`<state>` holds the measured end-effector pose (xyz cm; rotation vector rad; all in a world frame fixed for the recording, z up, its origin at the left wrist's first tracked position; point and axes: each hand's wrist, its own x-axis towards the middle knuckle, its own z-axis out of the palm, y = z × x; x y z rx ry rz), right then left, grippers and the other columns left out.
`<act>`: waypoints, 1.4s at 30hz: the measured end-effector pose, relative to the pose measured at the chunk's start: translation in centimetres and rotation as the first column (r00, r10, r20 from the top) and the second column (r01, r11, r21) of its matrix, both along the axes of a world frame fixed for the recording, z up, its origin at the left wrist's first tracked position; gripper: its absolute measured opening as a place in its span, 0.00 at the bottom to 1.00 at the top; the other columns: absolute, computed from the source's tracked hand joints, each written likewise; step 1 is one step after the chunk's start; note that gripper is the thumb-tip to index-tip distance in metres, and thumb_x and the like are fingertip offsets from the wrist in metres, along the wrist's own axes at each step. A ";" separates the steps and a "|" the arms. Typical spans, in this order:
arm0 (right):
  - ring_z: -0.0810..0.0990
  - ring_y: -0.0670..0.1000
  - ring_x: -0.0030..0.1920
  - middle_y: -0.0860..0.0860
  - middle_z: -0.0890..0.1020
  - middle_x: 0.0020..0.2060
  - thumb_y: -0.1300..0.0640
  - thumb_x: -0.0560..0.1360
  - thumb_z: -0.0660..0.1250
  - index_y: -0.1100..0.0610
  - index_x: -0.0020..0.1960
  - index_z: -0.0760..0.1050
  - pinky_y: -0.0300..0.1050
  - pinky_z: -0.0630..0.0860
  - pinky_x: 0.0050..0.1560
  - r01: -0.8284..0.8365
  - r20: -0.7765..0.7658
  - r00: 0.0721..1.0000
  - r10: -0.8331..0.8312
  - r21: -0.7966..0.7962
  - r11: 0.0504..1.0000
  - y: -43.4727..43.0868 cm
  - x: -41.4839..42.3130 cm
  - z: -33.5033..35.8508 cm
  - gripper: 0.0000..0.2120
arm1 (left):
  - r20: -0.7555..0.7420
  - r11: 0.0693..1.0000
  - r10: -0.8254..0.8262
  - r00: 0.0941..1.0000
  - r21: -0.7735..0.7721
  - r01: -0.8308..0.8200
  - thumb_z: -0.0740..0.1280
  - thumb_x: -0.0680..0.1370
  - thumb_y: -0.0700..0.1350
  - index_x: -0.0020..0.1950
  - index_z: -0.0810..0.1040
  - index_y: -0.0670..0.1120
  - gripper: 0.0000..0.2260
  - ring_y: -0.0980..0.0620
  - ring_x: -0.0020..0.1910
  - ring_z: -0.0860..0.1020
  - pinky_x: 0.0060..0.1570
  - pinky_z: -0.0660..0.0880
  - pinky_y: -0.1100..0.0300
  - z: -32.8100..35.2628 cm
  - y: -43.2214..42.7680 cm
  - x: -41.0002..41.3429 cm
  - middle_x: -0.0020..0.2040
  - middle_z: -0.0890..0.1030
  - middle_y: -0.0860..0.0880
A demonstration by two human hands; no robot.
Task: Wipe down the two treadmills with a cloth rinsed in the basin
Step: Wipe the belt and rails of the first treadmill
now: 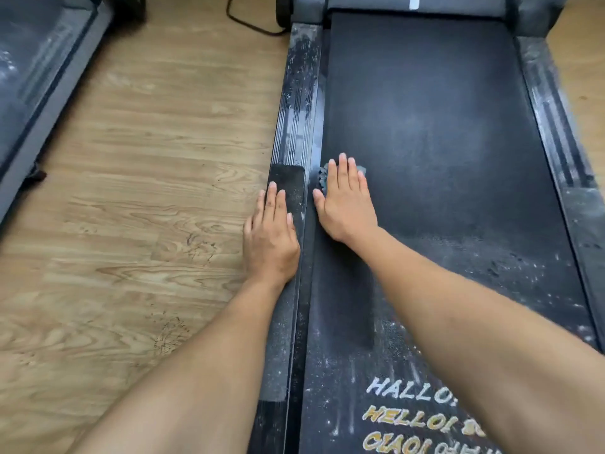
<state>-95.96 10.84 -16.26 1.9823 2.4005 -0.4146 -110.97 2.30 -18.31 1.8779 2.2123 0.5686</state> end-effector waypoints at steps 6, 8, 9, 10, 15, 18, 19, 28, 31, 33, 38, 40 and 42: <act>0.45 0.61 0.84 0.62 0.48 0.84 0.44 0.85 0.46 0.63 0.84 0.50 0.59 0.49 0.83 -0.208 -0.001 0.978 0.208 0.081 0.975 -13.6 0.2 -0.6 0.34 | 0.018 0.999 0.018 1.000 0.037 -0.018 0.51 0.86 0.49 0.83 0.66 0.45 0.25 0.49 0.84 0.60 0.74 0.68 0.45 0.0 -0.3 -0.2 0.85 0.62 0.49; 0.49 0.60 0.84 0.61 0.49 0.84 0.44 0.85 0.52 0.63 0.84 0.53 0.58 0.51 0.81 -0.301 -0.002 0.953 0.302 0.076 0.951 -22.7 1.3 -0.3 0.34 | 0.027 0.999 0.021 0.999 0.045 -0.022 0.53 0.86 0.48 0.82 0.67 0.45 0.24 0.50 0.84 0.60 0.74 0.68 0.45 0.1 -0.4 -0.2 0.84 0.62 0.50; 0.52 0.60 0.84 0.61 0.52 0.84 0.43 0.84 0.54 0.63 0.83 0.55 0.57 0.53 0.80 -0.334 0.007 0.942 0.334 0.067 0.940 -25.9 1.9 0.0 0.35 | 0.036 0.999 0.019 0.999 0.049 -0.021 0.53 0.86 0.48 0.82 0.67 0.45 0.24 0.50 0.84 0.60 0.74 0.68 0.45 0.2 -0.4 -0.2 0.84 0.62 0.50; 0.55 0.59 0.84 0.60 0.53 0.84 0.42 0.84 0.55 0.62 0.83 0.57 0.56 0.55 0.79 -0.353 0.018 0.936 0.353 0.039 0.935 -27.4 2.6 0.0 0.35 | 0.042 0.998 0.017 0.999 0.054 -0.019 0.53 0.86 0.48 0.82 0.67 0.45 0.24 0.50 0.84 0.60 0.74 0.69 0.45 0.3 -0.4 -0.2 0.84 0.62 0.50; 0.44 0.58 0.85 0.59 0.47 0.85 0.38 0.85 0.45 0.60 0.85 0.48 0.56 0.46 0.83 -0.173 0.026 0.985 0.172 0.023 0.985 -13.3 3.3 -0.2 0.37 | 0.017 0.998 0.031 0.999 0.055 -0.032 0.54 0.85 0.51 0.82 0.67 0.44 0.26 0.48 0.84 0.60 0.73 0.69 0.43 0.6 -0.1 0.1 0.84 0.62 0.48; 0.43 0.60 0.84 0.61 0.46 0.84 0.38 0.85 0.45 0.62 0.85 0.46 0.59 0.45 0.83 -0.015 0.069 0.997 0.017 -0.018 1.000 -1.3 3.5 0.5 0.38 | -0.049 1.000 -0.016 0.999 0.020 0.017 0.54 0.84 0.58 0.84 0.62 0.47 0.30 0.50 0.86 0.53 0.81 0.58 0.44 0.6 -0.2 0.3 0.86 0.56 0.49; 0.42 0.60 0.84 0.61 0.45 0.84 0.37 0.86 0.46 0.62 0.85 0.45 0.59 0.44 0.83 0.010 0.062 0.998 -0.008 -0.033 0.999 1.0 3.8 0.7 0.38 | -0.049 0.999 -0.031 0.998 0.013 0.031 0.55 0.83 0.60 0.85 0.60 0.47 0.32 0.51 0.86 0.51 0.82 0.55 0.44 0.6 -0.2 0.2 0.87 0.55 0.50; 0.40 0.58 0.84 0.59 0.42 0.85 0.30 0.83 0.46 0.61 0.85 0.44 0.57 0.45 0.83 -0.064 -0.008 0.998 0.064 -0.040 0.997 -21.7 5.9 0.3 0.43 | -0.118 0.994 -0.021 0.993 -0.109 0.008 0.51 0.85 0.58 0.86 0.55 0.47 0.30 0.49 0.86 0.47 0.83 0.48 0.41 1.7 -0.3 0.8 0.87 0.50 0.50; 0.46 0.59 0.85 0.59 0.46 0.85 0.30 0.83 0.46 0.61 0.85 0.49 0.57 0.48 0.81 -0.078 0.046 0.996 0.081 -0.050 0.996 -26.2 6.9 0.8 0.43 | -0.124 0.991 -0.015 0.992 -0.136 -0.002 0.50 0.87 0.56 0.87 0.51 0.46 0.30 0.50 0.86 0.44 0.83 0.44 0.42 2.1 -2.1 2.3 0.87 0.46 0.48; 0.45 0.59 0.85 0.60 0.47 0.85 0.29 0.83 0.45 0.62 0.85 0.49 0.58 0.47 0.82 -0.056 0.059 0.997 0.057 -0.017 0.998 -21.5 6.8 0.7 0.45 | -0.160 0.996 -0.049 0.986 -0.086 0.036 0.49 0.86 0.60 0.87 0.52 0.44 0.32 0.50 0.86 0.45 0.84 0.45 0.43 2.0 -3.2 2.7 0.87 0.48 0.47; 0.44 0.61 0.84 0.63 0.47 0.84 0.28 0.80 0.41 0.64 0.84 0.45 0.61 0.45 0.83 0.112 0.069 0.992 -0.110 -0.022 0.993 -1.7 6.2 0.8 0.48 | -0.194 0.997 -0.079 0.978 -0.024 0.076 0.53 0.85 0.63 0.86 0.56 0.50 0.32 0.47 0.86 0.48 0.83 0.48 0.41 1.2 -3.1 2.3 0.87 0.51 0.45; 0.43 0.61 0.84 0.63 0.45 0.84 0.28 0.81 0.42 0.64 0.84 0.44 0.61 0.44 0.83 0.116 0.081 0.990 -0.114 -0.030 0.993 1.2 6.4 0.6 0.48 | -0.216 0.996 -0.084 0.973 -0.004 0.085 0.54 0.85 0.63 0.86 0.57 0.54 0.31 0.45 0.86 0.50 0.83 0.50 0.40 1.0 -3.2 2.3 0.87 0.52 0.44; 0.42 0.60 0.84 0.62 0.45 0.84 0.27 0.81 0.43 0.63 0.85 0.44 0.60 0.45 0.83 0.111 0.059 0.992 -0.111 0.009 0.994 -1.3 6.7 0.4 0.48 | -0.223 0.995 -0.096 0.970 0.001 0.099 0.54 0.85 0.63 0.85 0.60 0.57 0.28 0.45 0.86 0.50 0.82 0.51 0.39 0.9 -3.2 2.2 0.87 0.52 0.44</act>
